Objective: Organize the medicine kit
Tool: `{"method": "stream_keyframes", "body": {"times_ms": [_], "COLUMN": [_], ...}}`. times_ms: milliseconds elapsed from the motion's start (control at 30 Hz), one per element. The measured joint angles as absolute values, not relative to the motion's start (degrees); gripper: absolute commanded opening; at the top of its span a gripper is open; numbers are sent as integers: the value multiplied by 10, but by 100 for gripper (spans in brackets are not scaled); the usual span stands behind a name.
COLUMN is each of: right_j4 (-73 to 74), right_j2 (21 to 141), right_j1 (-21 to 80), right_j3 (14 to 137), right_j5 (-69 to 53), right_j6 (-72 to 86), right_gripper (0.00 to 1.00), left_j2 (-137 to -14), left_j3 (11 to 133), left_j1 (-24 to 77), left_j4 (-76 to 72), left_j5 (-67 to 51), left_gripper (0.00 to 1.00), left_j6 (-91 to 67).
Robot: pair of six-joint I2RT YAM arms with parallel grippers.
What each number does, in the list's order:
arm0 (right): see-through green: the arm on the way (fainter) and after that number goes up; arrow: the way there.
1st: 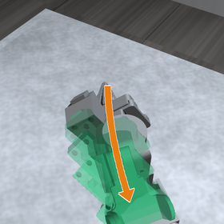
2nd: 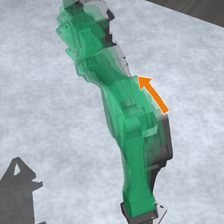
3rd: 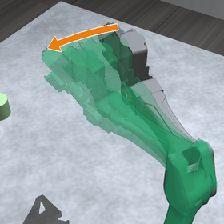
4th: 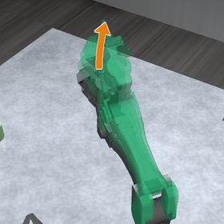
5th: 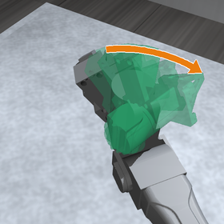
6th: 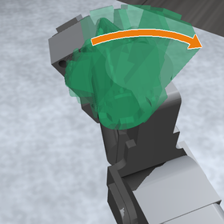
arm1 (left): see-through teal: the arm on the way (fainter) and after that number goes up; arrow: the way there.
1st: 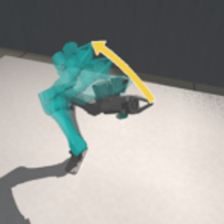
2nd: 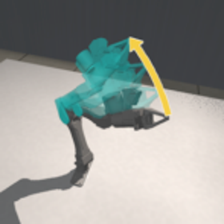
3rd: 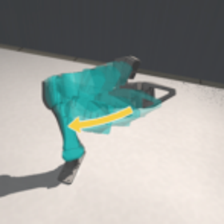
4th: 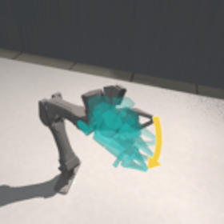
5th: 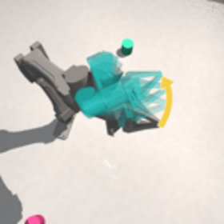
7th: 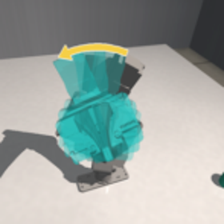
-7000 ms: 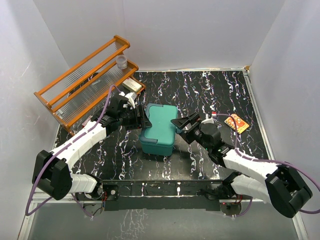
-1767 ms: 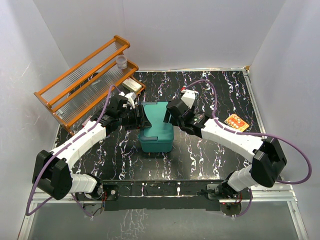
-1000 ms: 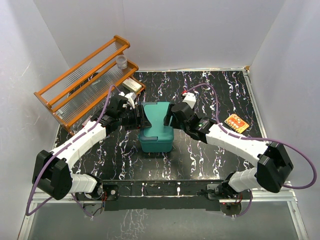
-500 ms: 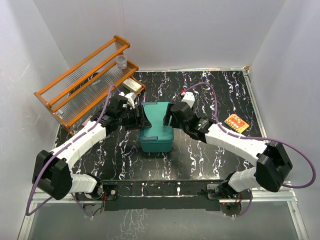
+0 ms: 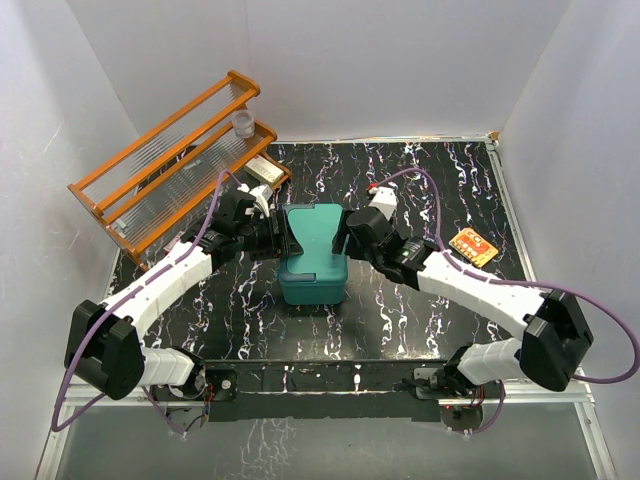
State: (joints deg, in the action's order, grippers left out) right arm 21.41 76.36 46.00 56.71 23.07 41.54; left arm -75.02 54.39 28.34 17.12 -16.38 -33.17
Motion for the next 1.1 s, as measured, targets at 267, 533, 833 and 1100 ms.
{"method": "stream_keyframes", "body": {"times_ms": [267, 533, 833, 1100], "right_j4": [228, 211, 163, 139], "right_j2": [716, 694, 682, 641], "right_j1": [454, 420, 389, 385], "right_j3": [536, 508, 467, 459], "right_j5": [252, 224, 175, 165], "right_j6": [442, 467, 485, 497], "right_gripper": [47, 42, 44, 54], "left_j2": [-750, -750, -750, -750], "left_j3": [544, 544, 544, 544], "left_j1": [283, 283, 283, 283], "left_j4": [171, 171, 171, 171], "left_j5": [-164, -164, -164, -164], "left_gripper": [66, 66, 66, 66], "left_j6": [-332, -332, -332, -332]}}
